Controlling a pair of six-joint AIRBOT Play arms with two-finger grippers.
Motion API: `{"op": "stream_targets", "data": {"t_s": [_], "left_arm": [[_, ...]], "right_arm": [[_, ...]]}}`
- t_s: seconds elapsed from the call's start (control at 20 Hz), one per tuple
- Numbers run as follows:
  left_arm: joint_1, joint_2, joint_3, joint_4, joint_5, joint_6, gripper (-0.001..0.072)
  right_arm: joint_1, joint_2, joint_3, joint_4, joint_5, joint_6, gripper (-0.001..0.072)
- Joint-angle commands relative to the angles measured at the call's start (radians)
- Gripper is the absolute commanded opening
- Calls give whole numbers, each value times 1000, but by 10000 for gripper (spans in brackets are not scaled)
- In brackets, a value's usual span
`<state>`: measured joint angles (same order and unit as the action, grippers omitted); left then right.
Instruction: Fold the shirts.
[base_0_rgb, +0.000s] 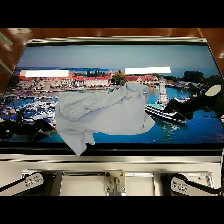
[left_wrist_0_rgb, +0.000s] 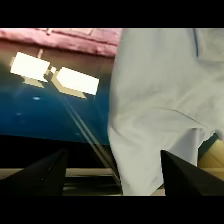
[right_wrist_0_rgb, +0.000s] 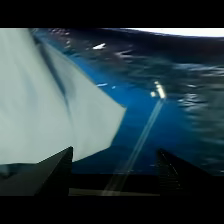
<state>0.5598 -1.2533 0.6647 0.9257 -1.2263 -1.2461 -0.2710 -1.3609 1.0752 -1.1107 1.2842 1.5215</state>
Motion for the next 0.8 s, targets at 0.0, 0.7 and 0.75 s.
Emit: {"op": "stream_targets", "data": {"t_s": [0.0,0.7,0.75], "left_arm": [[-56,-27,-85,-74,130,31,675],[-167,32,-55,-178,178,87,37],[-167,55,-55,-178,178,86,36]], "right_arm": [[14,4,-68,147,-60,-27,630],[35,-57,-252,148,-166,8,680],[56,-72,-264,163,-199,7,680]]}}
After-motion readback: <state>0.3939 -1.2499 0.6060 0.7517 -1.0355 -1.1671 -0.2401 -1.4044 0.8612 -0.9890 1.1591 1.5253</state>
